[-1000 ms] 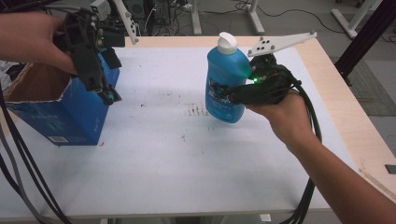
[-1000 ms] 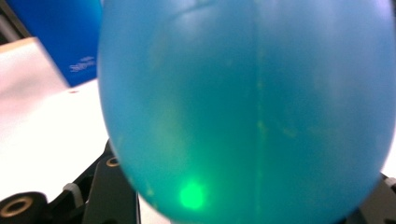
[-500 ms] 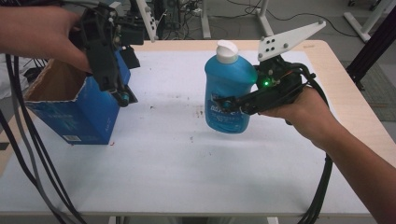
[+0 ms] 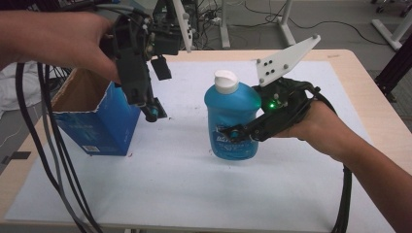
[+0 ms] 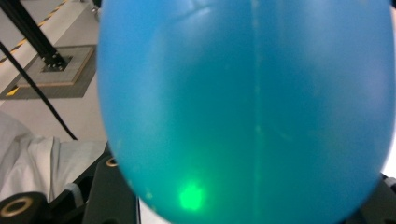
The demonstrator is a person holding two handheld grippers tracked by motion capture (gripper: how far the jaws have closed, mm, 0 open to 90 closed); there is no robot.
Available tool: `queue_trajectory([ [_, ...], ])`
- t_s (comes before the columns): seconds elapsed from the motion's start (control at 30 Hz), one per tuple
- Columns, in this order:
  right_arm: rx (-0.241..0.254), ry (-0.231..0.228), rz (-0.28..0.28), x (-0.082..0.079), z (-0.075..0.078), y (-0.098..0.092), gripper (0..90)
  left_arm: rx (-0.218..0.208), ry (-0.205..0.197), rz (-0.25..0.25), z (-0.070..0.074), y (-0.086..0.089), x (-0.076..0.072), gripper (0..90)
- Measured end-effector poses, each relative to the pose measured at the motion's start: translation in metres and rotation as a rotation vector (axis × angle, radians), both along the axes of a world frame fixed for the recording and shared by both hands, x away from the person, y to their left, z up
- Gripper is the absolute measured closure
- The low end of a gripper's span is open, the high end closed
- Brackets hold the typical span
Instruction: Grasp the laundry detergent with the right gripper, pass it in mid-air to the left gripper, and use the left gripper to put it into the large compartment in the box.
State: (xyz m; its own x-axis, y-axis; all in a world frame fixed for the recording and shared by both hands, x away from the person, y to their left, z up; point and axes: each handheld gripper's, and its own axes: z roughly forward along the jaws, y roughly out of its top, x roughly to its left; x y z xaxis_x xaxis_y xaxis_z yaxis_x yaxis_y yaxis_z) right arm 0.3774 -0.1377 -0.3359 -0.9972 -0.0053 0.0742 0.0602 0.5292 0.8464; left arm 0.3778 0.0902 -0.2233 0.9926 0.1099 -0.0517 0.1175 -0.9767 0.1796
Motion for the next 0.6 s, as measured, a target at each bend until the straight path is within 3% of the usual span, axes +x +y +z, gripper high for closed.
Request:
queue_trajectory([
  [0.6, -0.04, -0.014, 0.058, 0.0, 0.003, 0.036, 44.4, -0.016, 0.013, -0.046, 0.008, -0.028, -0.01, 4.6],
])
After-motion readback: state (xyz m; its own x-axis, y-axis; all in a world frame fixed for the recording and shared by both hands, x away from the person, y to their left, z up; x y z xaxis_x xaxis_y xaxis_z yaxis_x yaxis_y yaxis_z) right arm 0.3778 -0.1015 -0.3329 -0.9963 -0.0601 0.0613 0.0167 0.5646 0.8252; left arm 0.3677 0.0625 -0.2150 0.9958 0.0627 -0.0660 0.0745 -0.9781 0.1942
